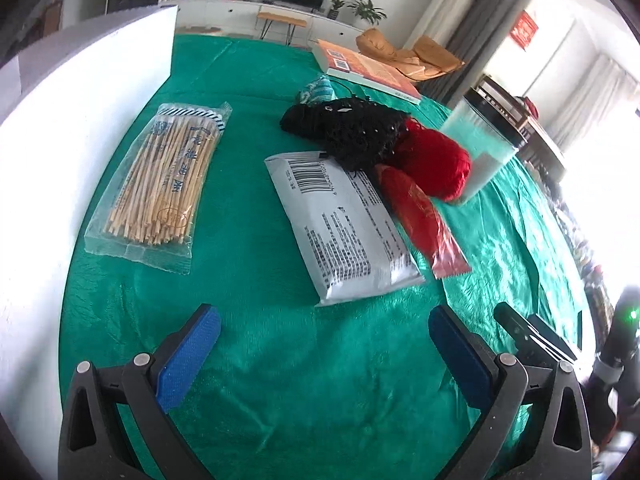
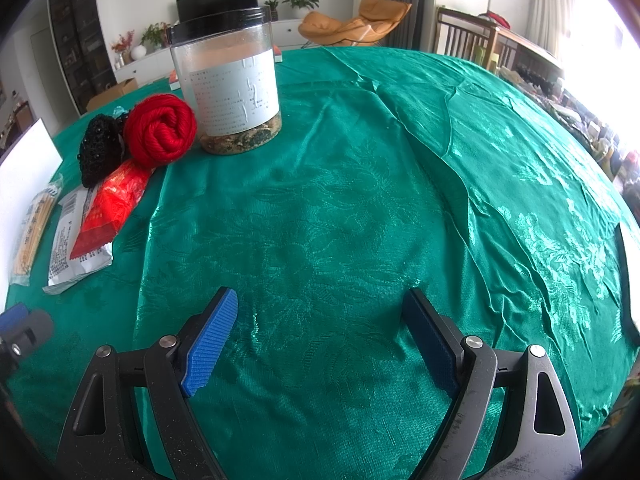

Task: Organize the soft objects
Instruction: 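Grasp the red snack packet with the right gripper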

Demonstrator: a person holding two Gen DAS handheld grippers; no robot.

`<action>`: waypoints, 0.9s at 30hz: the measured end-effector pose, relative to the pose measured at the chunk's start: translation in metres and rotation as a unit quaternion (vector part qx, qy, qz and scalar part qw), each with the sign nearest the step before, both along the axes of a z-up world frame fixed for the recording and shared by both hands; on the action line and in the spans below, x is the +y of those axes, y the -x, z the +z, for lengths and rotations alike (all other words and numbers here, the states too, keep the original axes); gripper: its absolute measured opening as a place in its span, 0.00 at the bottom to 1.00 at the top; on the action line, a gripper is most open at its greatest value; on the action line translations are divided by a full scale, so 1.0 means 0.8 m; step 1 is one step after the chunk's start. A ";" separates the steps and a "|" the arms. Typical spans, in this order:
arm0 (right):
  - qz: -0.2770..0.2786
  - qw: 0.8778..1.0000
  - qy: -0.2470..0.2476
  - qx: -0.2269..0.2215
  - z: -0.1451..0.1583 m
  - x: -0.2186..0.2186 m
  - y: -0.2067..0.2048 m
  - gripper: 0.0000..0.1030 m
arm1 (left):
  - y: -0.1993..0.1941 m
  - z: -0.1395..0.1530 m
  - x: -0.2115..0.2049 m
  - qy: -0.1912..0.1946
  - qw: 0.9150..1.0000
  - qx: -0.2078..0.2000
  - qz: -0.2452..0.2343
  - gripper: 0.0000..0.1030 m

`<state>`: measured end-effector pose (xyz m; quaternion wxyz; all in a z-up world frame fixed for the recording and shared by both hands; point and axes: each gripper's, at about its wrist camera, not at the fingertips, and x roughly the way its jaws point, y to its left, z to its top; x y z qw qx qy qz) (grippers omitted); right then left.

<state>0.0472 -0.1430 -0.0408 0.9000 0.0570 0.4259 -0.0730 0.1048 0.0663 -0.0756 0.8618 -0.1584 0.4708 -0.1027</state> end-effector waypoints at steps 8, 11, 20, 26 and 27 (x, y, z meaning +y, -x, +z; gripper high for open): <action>0.176 0.977 -0.114 -0.041 0.043 0.067 -0.067 0.81 | 0.040 0.011 -0.006 -0.066 0.998 -0.013 -0.005 0.99; 0.207 0.974 -0.091 0.007 0.020 0.109 -0.113 0.80 | 0.056 0.016 -0.003 -0.080 0.996 -0.018 -0.015 0.99; 0.169 0.975 -0.133 0.055 -0.005 0.065 -0.061 0.31 | 0.014 0.017 -0.022 -0.099 0.995 0.007 -0.014 0.99; 0.033 0.996 -0.079 0.003 0.002 -0.009 0.029 0.31 | -0.073 -0.008 -0.070 -0.153 0.987 0.045 0.023 1.00; 0.015 0.996 -0.084 -0.017 0.011 -0.018 0.032 0.31 | -0.083 -0.011 -0.073 -0.140 0.989 0.042 0.028 1.00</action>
